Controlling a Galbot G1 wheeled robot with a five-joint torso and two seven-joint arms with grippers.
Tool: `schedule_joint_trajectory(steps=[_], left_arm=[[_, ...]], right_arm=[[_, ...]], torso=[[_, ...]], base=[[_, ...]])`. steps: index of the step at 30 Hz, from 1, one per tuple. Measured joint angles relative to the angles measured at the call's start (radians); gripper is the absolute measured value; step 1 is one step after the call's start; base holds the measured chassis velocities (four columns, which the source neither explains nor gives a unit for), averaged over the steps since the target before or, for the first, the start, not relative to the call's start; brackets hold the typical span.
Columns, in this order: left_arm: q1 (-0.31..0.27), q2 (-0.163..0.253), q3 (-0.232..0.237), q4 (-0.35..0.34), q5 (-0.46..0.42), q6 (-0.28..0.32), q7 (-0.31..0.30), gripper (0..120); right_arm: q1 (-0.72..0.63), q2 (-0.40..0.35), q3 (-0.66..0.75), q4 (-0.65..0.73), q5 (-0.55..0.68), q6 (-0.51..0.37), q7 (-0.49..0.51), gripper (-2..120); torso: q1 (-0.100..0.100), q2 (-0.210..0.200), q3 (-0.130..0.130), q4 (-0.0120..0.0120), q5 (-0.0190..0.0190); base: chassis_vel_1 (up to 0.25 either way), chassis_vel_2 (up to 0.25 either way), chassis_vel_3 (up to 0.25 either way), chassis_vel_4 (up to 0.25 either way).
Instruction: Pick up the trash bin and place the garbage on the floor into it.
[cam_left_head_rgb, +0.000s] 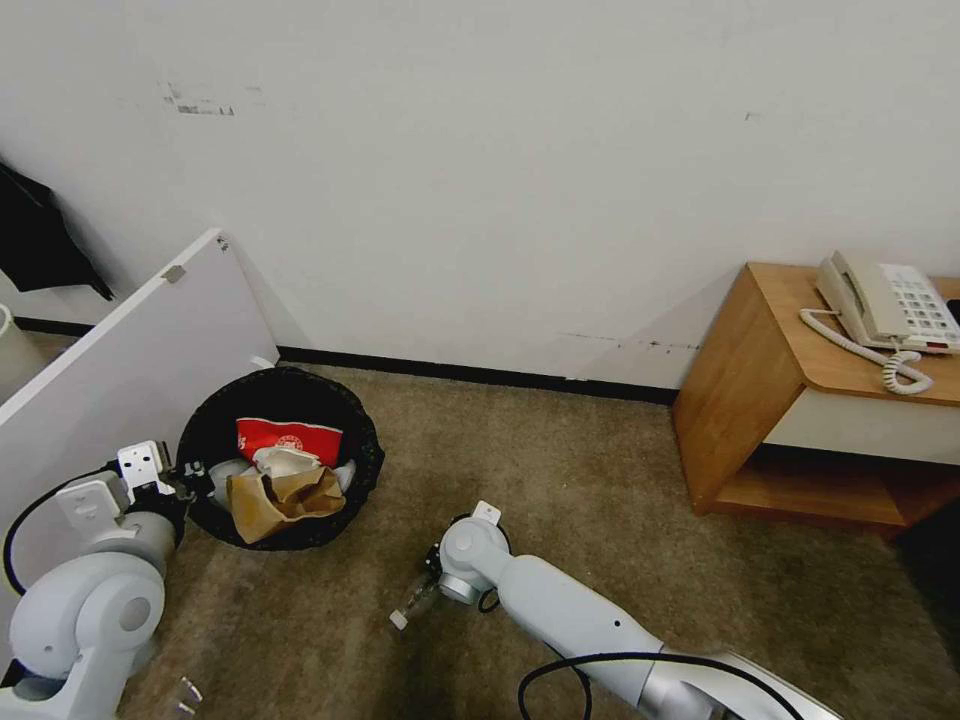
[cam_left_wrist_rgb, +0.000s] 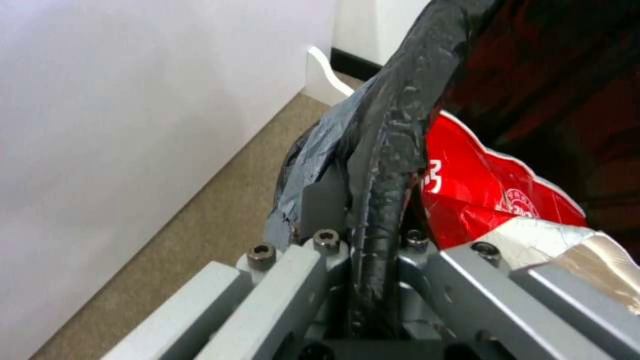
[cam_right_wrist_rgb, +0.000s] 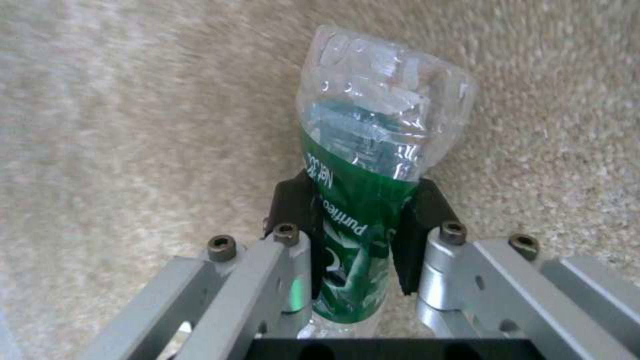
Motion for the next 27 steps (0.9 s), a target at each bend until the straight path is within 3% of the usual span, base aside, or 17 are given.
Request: schedule_joint_trajectory(steps=[12, 14, 18, 20, 21, 22, 27], left_arm=[[-0.021, 0.010, 0.051, 0.019, -0.017, 0.001, -0.010, 0], [-0.029, 0.015, 0.074, 0.022, -0.032, 0.003, -0.015, 0], [-0.031, 0.017, 0.087, 0.024, -0.043, 0.007, -0.018, 0], [-0.034, 0.019, 0.105, 0.027, -0.070, 0.015, -0.026, 0], [-0.034, 0.019, 0.105, 0.027, -0.070, 0.015, -0.026, 0], [-0.038, 0.023, 0.115, 0.033, -0.085, 0.019, -0.028, 0], [-0.053, 0.037, 0.131, 0.041, -0.145, 0.033, -0.045, 0]], right_arm=[[0.077, -0.117, -0.042, 0.316, 0.113, 0.048, 0.124, 19], [0.114, -0.179, -0.052, 0.449, 0.156, 0.058, 0.156, 19], [0.137, -0.227, -0.051, 0.530, 0.181, 0.063, 0.170, 19], [0.175, -0.337, -0.047, 0.633, 0.187, 0.064, 0.177, 19], [0.175, -0.337, -0.047, 0.633, 0.187, 0.064, 0.177, 19], [0.200, -0.416, -0.043, 0.696, 0.170, 0.057, 0.172, 19], [0.253, -0.504, -0.034, 0.784, 0.093, 0.018, 0.124, 19]], torso=[[0.000, 0.000, 0.000, 0.0000, 0.0000], [0.000, 0.000, 0.000, 0.0000, 0.0001], [0.000, 0.000, 0.000, 0.0002, 0.0003], [0.000, 0.000, 0.000, -0.0001, 0.0002], [0.000, 0.000, 0.000, -0.0001, 0.0002], [0.000, 0.000, 0.000, -0.0005, 0.0002], [0.000, 0.000, 0.000, 0.0001, 0.0002]], base=[[0.000, 0.000, 0.000, 0.000], [0.000, 0.000, 0.000, 0.000], [0.000, 0.000, 0.000, 0.000], [0.000, 0.000, 0.000, 0.000], [0.000, 0.000, 0.000, 0.000], [0.000, 0.000, 0.000, 0.000], [0.000, 0.000, 0.000, 0.000]])
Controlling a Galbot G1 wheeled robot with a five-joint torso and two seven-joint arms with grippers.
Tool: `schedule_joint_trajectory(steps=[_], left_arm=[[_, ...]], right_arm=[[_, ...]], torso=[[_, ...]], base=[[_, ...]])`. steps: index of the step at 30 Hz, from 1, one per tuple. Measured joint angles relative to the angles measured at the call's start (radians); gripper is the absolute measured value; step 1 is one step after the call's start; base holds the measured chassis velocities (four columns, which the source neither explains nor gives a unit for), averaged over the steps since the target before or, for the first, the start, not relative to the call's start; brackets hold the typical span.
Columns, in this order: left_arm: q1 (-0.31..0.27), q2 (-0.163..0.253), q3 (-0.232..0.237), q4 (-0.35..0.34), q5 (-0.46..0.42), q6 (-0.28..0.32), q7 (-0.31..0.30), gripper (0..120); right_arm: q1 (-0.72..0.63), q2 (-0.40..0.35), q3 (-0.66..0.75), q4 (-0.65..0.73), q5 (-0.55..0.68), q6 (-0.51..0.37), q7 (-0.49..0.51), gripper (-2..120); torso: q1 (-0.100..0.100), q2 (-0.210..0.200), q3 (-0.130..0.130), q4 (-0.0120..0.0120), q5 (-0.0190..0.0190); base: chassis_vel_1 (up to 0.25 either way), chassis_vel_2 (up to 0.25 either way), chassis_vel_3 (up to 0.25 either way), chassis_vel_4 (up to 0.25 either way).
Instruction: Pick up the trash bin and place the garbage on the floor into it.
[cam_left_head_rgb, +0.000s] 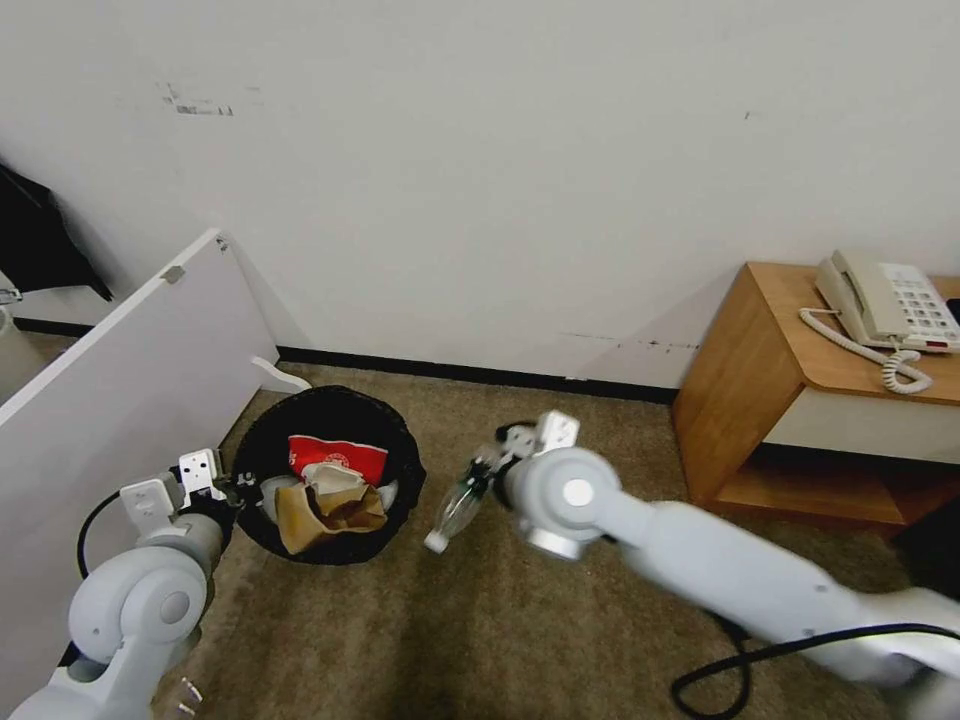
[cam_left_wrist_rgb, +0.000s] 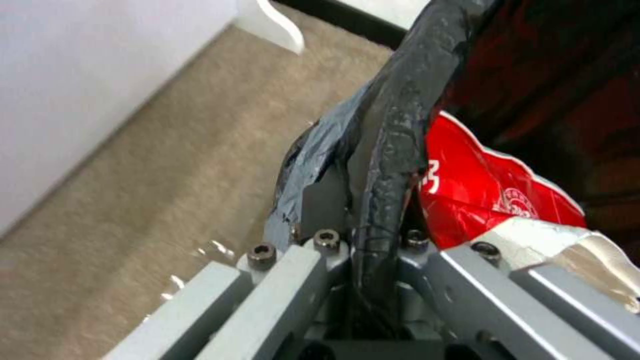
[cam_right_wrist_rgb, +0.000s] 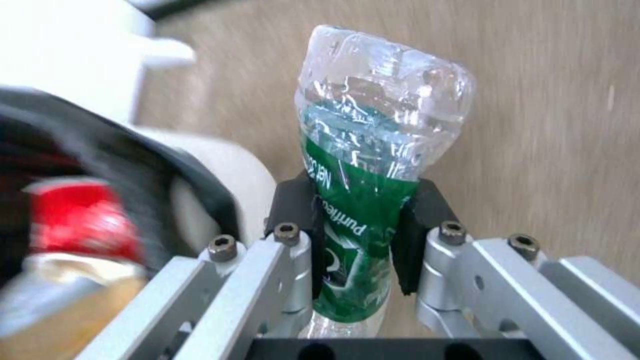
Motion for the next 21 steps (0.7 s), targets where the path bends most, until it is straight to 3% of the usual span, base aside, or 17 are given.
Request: schedule_joint_trajectory(steps=[3, 14, 21], left_arm=[[-0.017, 0.010, 0.016, 0.009, -0.041, 0.011, -0.011, 0], [-0.051, 0.019, 0.046, 0.069, -0.061, 0.018, -0.017, 0], [-0.087, 0.021, 0.095, 0.081, -0.096, 0.026, -0.025, 0]], right_arm=[[0.049, -0.036, 0.006, 0.044, -0.052, -0.024, -0.033, 17], [0.119, -0.095, 0.035, 0.165, -0.112, -0.038, -0.070, 17], [0.159, -0.125, 0.048, 0.222, -0.147, -0.048, -0.114, 17]], torso=[[0.000, 0.000, 0.000, -0.0002, 0.0000], [0.000, 0.000, 0.000, 0.0000, -0.0002], [0.000, 0.000, 0.000, -0.0003, -0.0001]], base=[[0.000, 0.000, 0.000, 0.000], [0.000, 0.000, 0.000, 0.000], [0.000, 0.000, 0.000, 0.000]])
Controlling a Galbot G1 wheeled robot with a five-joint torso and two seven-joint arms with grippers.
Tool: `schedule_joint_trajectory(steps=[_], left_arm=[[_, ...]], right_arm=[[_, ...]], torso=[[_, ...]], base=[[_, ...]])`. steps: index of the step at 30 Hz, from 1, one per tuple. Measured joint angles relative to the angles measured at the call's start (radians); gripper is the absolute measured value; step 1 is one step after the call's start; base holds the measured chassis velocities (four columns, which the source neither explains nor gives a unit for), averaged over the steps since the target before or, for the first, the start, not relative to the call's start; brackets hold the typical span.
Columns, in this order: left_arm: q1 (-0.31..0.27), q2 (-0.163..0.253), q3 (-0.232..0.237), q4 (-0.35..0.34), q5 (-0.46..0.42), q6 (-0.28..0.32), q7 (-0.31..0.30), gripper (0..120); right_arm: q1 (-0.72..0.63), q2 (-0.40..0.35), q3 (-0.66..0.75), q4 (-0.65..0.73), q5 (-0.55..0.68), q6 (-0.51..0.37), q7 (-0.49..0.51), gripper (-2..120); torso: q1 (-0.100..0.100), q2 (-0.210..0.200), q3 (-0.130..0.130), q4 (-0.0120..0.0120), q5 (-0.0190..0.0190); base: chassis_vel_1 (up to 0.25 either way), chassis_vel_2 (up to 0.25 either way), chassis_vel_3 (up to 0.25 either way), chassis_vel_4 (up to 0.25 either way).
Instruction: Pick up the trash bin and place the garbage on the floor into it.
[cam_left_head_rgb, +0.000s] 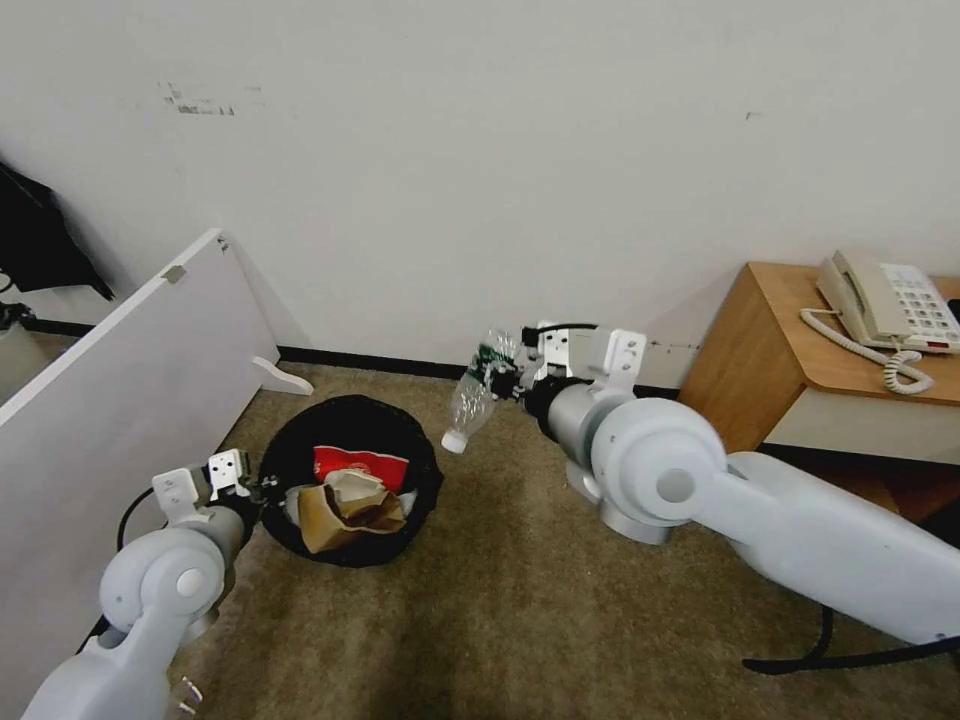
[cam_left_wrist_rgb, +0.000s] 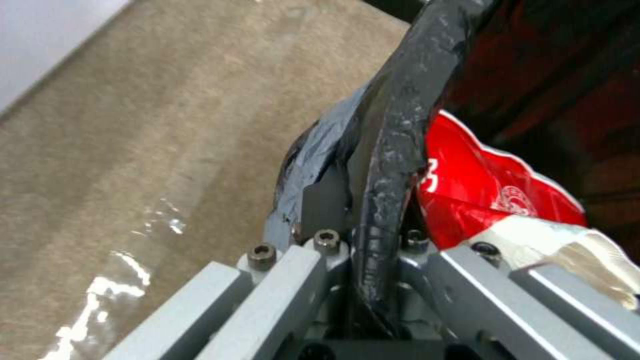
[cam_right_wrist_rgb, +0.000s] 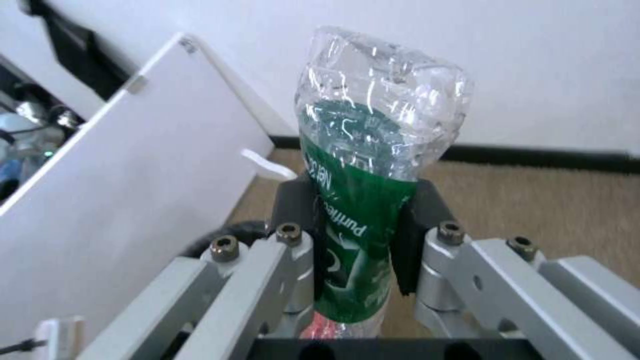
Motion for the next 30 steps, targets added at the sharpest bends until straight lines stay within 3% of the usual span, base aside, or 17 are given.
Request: schedule_joint_trajectory(steps=[2, 7, 11, 21, 30], left_arm=[[-0.021, -0.004, 0.033, -0.001, -0.015, 0.003, -0.018, 0], [-0.046, -0.012, 0.063, -0.002, -0.035, 0.005, -0.038, 0], [-0.091, -0.027, 0.102, -0.001, -0.072, 0.008, -0.075, 0], [-0.136, -0.041, 0.135, -0.021, -0.184, 0.018, -0.169, 0], [-0.155, -0.048, 0.147, -0.022, -0.207, 0.021, -0.194, 0]], right_arm=[[0.028, -0.020, 0.001, 0.016, -0.060, -0.015, -0.050, 17], [0.045, -0.035, -0.005, 0.018, -0.155, -0.035, -0.102, 17], [0.054, -0.051, -0.019, 0.014, -0.307, -0.060, -0.199, 17], [0.048, -0.065, -0.031, -0.041, -0.627, -0.085, -0.402, 17], [0.051, -0.059, -0.037, -0.052, -0.691, -0.088, -0.459, 17]], torso=[[0.000, 0.000, 0.000, 0.0002, -0.0003], [0.000, 0.000, 0.000, -0.0001, -0.0001], [0.000, 0.000, 0.000, 0.0001, 0.0000], [0.000, 0.000, 0.000, 0.0001, 0.0000], [0.000, 0.000, 0.000, 0.0001, -0.0001]], base=[[0.000, 0.000, 0.000, 0.000], [0.000, 0.000, 0.000, 0.000], [0.000, 0.000, 0.000, 0.000], [0.000, 0.000, 0.000, 0.000], [0.000, 0.000, 0.000, 0.000]])
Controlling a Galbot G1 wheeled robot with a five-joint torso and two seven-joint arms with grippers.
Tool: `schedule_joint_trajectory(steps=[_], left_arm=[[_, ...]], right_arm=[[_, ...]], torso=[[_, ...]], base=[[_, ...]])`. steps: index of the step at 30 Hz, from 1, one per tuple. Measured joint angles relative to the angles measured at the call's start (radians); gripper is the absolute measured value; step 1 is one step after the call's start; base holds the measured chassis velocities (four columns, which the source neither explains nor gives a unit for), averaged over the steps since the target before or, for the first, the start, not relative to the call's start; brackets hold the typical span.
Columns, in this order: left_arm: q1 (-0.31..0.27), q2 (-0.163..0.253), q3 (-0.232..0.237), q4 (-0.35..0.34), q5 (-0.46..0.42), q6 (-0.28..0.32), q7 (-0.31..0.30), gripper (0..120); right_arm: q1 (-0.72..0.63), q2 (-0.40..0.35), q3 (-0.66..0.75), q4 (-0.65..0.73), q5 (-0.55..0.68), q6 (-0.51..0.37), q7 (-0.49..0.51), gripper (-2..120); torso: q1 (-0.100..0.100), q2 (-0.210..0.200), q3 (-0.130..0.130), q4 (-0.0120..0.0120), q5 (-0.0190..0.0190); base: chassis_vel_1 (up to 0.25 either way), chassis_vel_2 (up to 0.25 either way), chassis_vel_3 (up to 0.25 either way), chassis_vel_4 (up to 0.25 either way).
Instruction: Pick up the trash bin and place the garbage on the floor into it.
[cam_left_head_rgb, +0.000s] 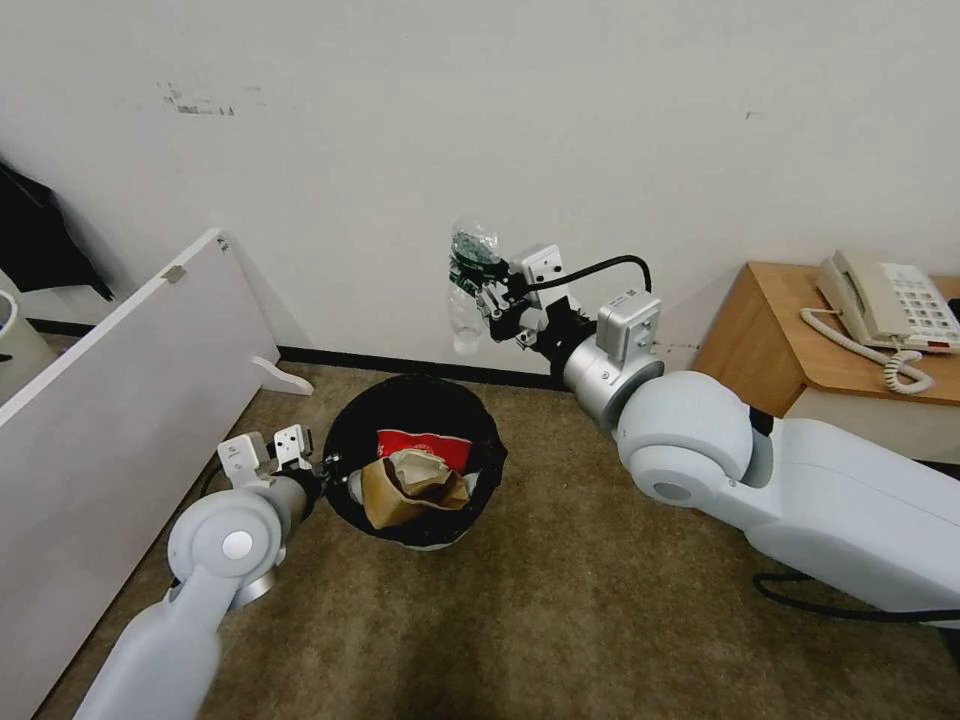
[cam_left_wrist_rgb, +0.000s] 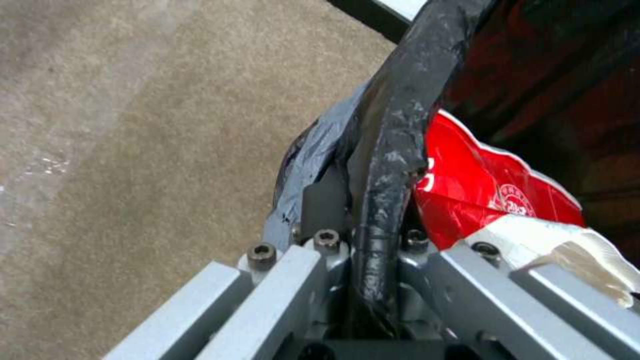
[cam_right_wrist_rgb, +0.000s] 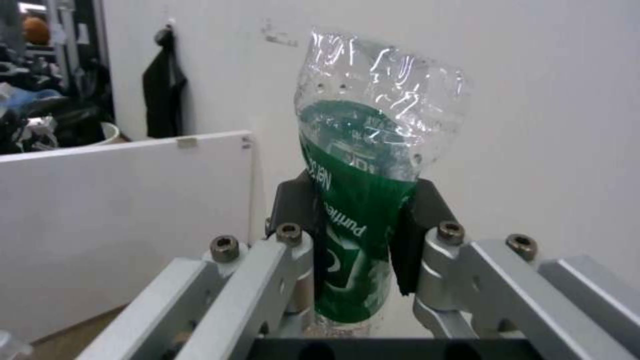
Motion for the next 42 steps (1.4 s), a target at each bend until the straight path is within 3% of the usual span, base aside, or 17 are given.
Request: schedule_joint_trajectory(steps=[7, 26, 42], left_arm=[[-0.028, -0.014, 0.027, 0.021, -0.027, 0.002, -0.021, 0], [-0.122, -0.063, 0.096, 0.119, -0.014, -0.002, -0.031, 0], [-0.147, -0.062, 0.092, 0.099, -0.050, -0.006, -0.042, 0]], right_arm=[[-0.003, 0.011, -0.009, 0.005, -0.048, 0.000, -0.047, 17], [0.017, -0.010, -0.008, 0.057, -0.013, 0.007, -0.052, 17], [-0.116, -0.054, 0.001, 0.037, -0.112, 0.026, -0.106, 17]], torso=[[0.000, 0.000, 0.000, 0.0000, 0.0000], [0.000, 0.000, 0.000, 0.0000, -0.0001], [0.000, 0.000, 0.000, 0.0000, 0.0000]], base=[[0.000, 0.000, 0.000, 0.000], [0.000, 0.000, 0.000, 0.000], [0.000, 0.000, 0.000, 0.000]])
